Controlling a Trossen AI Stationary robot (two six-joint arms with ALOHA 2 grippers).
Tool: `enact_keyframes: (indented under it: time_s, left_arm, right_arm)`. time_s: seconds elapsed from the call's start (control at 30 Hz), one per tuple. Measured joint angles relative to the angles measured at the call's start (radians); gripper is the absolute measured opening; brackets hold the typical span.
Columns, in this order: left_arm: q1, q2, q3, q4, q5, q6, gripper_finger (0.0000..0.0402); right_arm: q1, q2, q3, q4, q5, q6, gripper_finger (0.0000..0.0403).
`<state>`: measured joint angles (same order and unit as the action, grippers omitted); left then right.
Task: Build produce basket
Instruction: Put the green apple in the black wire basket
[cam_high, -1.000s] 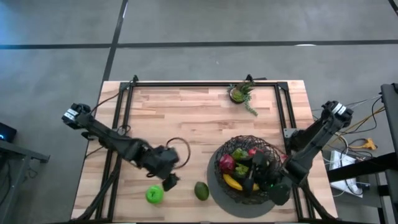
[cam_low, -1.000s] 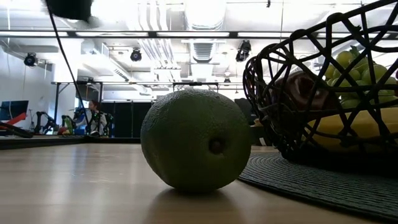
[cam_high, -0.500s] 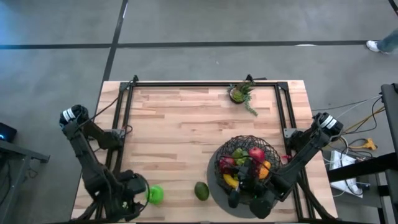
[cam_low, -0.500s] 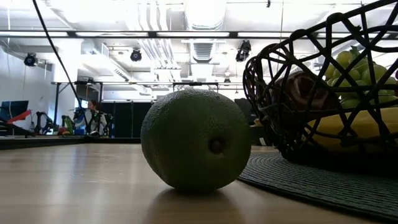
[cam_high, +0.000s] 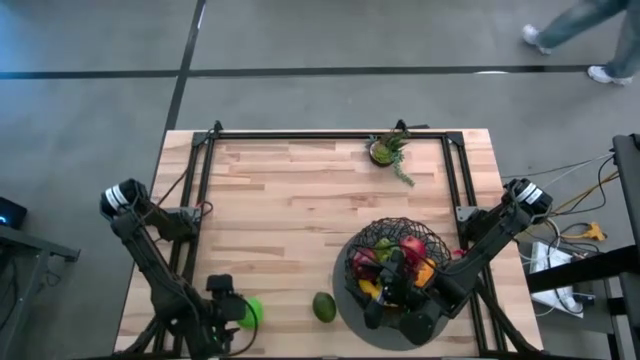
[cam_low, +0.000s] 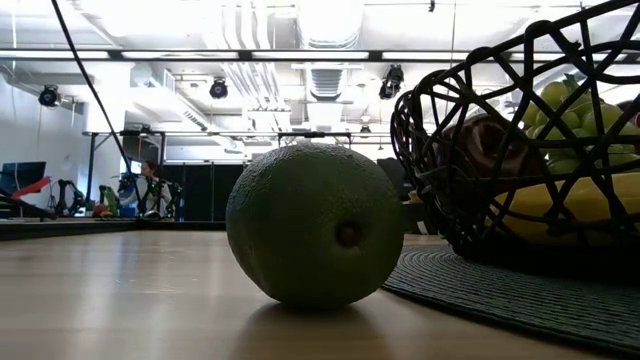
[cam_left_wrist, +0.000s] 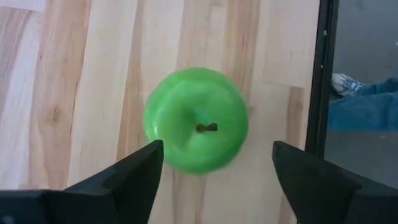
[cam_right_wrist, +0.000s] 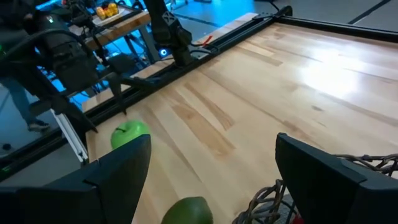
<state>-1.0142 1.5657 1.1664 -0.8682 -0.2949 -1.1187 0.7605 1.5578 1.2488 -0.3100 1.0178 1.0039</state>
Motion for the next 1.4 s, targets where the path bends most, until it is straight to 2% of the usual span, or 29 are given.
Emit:
enact_keyframes:
  time_s: [0.23,0.37,0.5,0.67,0.93,1.1,1.23,1.4]
  left_arm:
    - [0.002,0.018,0.0,0.011,-0.009,0.0,0.0196]
    - [0.001,0.02,-0.001,0.059,-0.052,0.0,0.0144]
    - [0.001,0.02,-0.014,0.065,-0.061,0.001,0.0109]
    - [0.001,0.02,-0.035,0.069,-0.067,0.005,0.0086]
    - [0.003,0.02,-0.092,0.166,-0.075,0.006,0.0064]
    - [0.005,0.02,-0.092,0.162,-0.077,0.006,0.0023]
    - [0.006,0.02,-0.082,0.16,-0.067,-0.001,0.0005]
    - [0.031,0.006,-0.025,0.139,-0.055,0.0,0.0002]
  right_arm:
    - [0.0,0.0,0.001,0.0,0.001,-0.002,0.0326]
    - [0.0,0.0,0.001,0.0,0.002,-0.002,0.0326]
    - [0.0,0.0,0.001,0.001,0.002,-0.002,0.0327]
    - [0.0,0.0,0.001,0.0,0.002,-0.003,0.0327]
    - [0.0,0.0,0.001,0.001,0.002,-0.01,0.0327]
    - [0.001,-0.005,0.003,-0.011,-0.004,-0.023,0.0327]
    - [0.011,-0.034,0.045,-0.107,-0.044,-0.022,0.0327]
    - [0.052,-0.08,0.158,-0.354,-0.076,-0.012,0.0327]
